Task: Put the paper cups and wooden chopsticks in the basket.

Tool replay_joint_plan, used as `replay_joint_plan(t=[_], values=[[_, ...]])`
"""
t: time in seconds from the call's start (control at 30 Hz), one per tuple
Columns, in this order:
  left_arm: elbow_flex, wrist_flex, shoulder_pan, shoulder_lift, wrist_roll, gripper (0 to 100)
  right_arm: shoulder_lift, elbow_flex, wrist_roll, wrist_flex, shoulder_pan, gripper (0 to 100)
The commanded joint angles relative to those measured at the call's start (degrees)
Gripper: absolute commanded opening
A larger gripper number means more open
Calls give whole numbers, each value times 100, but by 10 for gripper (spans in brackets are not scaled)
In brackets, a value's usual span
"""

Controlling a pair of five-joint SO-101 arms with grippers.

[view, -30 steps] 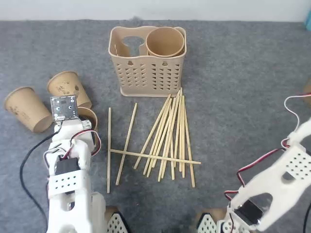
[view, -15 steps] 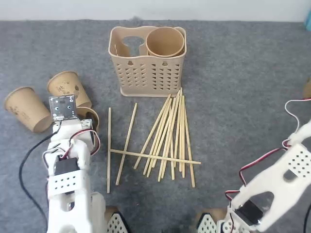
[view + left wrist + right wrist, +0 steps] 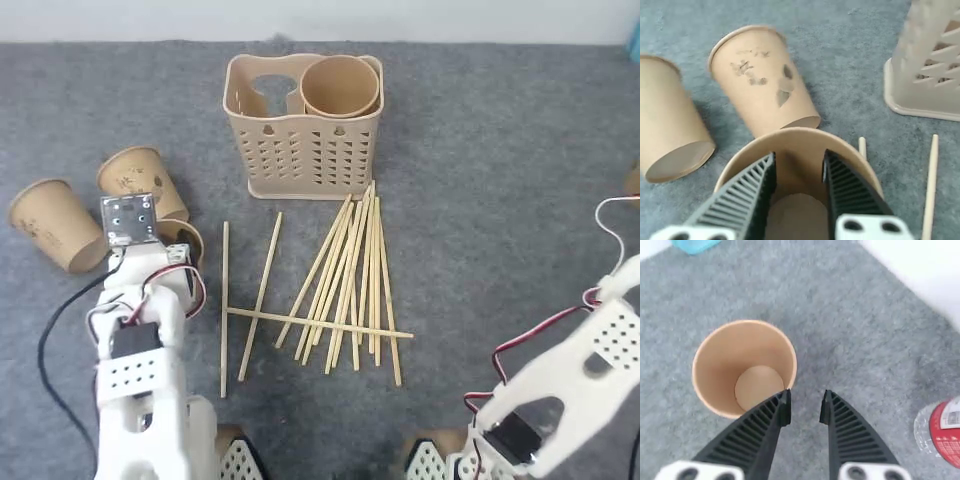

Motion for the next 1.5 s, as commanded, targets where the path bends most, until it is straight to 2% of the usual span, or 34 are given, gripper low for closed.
replay_joint_plan(t=[0.0,0.1,0.4,0.63,0.77,1.17,1.33,1.47], values=[[-1077,923,-475,176,193,155,75,-316,-176,-251,-75,124],[-1675,1336,-633,176,167,155,251,-325,-185,-338,-163,123],[-2844,1925,-703,308,185,156,646,-325,-185,-374,-259,123],[-4330,2462,-800,2057,193,154,910,-316,-149,-233,-321,117],[-4989,2760,-1020,2716,193,153,787,-325,-141,13,-277,41],[-5103,3385,-1081,2848,193,155,136,-325,-141,769,-251,8],[-5103,3754,-1081,2840,167,155,-479,-325,-158,1481,-303,8],[-4936,3745,-1108,2831,114,153,-1130,-325,-79,2325,-479,8]])
